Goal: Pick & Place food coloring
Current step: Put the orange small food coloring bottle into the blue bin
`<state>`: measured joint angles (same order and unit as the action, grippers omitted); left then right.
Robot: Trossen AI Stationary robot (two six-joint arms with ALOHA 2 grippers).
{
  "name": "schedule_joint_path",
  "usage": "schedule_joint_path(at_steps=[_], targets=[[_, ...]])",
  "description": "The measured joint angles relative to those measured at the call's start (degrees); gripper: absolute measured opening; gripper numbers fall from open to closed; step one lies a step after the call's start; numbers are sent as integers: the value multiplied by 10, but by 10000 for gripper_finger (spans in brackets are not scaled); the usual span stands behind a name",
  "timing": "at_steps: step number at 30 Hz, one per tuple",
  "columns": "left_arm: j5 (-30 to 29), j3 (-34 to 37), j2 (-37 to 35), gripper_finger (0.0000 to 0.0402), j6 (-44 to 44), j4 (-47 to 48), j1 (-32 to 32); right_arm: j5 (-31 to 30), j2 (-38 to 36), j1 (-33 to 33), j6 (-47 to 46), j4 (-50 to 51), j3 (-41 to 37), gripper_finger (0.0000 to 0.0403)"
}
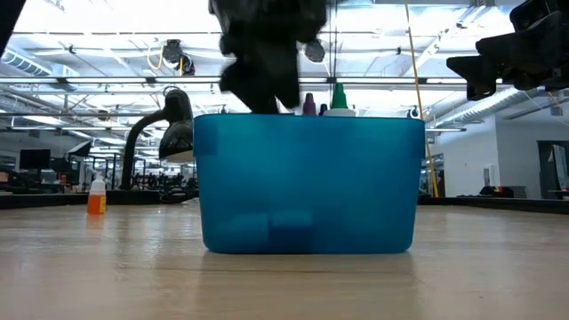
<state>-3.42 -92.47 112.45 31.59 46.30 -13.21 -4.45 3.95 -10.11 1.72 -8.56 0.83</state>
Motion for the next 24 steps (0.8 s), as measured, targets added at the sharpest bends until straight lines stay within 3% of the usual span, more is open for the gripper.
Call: schedule_joint_path(at_steps=[6,15,18,24], targets=[[-85,0,-67,253,75,134,-33,0,0,0,0,1,0,212],[-135,0,-115,253,352,421,-119,0,0,0,0,2,0,212],[-138,1,-116,253,379,439,-129,0,0,0,0,2,0,212],[-120,50,-131,253,334,402,-111,0,0,0,0,2,0,212]])
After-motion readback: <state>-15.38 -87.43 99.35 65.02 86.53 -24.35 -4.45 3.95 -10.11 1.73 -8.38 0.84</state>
